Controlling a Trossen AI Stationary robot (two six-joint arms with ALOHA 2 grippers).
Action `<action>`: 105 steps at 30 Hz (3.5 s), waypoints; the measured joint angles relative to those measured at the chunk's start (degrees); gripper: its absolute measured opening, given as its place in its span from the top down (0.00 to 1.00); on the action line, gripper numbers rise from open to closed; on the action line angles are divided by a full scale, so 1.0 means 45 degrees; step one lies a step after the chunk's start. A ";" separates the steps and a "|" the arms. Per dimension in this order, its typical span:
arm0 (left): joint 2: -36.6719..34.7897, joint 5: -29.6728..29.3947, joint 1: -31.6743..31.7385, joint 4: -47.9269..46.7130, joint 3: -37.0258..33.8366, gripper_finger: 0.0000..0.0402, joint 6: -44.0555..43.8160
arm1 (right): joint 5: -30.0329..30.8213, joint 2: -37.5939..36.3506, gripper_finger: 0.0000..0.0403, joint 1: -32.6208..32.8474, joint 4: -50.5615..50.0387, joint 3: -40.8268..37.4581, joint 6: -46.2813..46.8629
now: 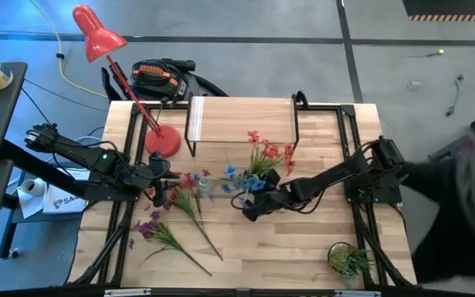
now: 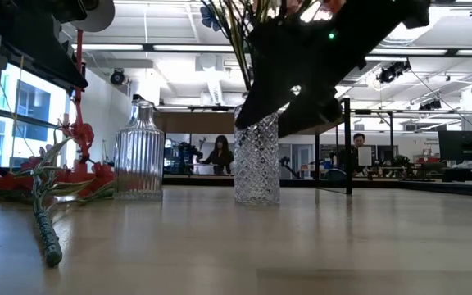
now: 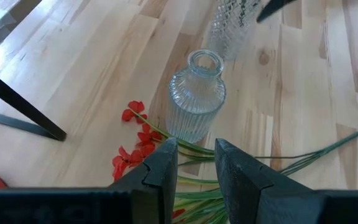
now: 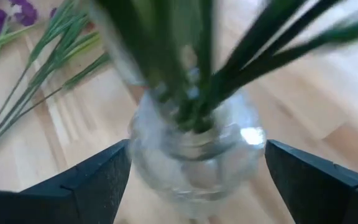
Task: Pick and place flowers into a vace then onto a shelf
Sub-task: Adjust the right transparent flower vase
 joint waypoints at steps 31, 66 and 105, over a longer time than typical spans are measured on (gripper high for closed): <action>0.0005 0.0012 0.0001 -0.0423 0.0000 0.65 -0.0027 | 0.2219 0.0261 0.39 0.1051 -0.1212 0.0029 0.4841; 0.0005 0.0027 0.0001 -0.0306 0.0000 0.65 -0.0401 | 0.2369 -0.1024 0.35 0.2625 -0.9142 -0.0691 0.8613; 0.0000 0.0012 0.0001 -0.0301 0.0000 0.65 -0.0750 | 0.1680 -0.1482 0.34 0.2883 -0.9074 -0.1447 0.8497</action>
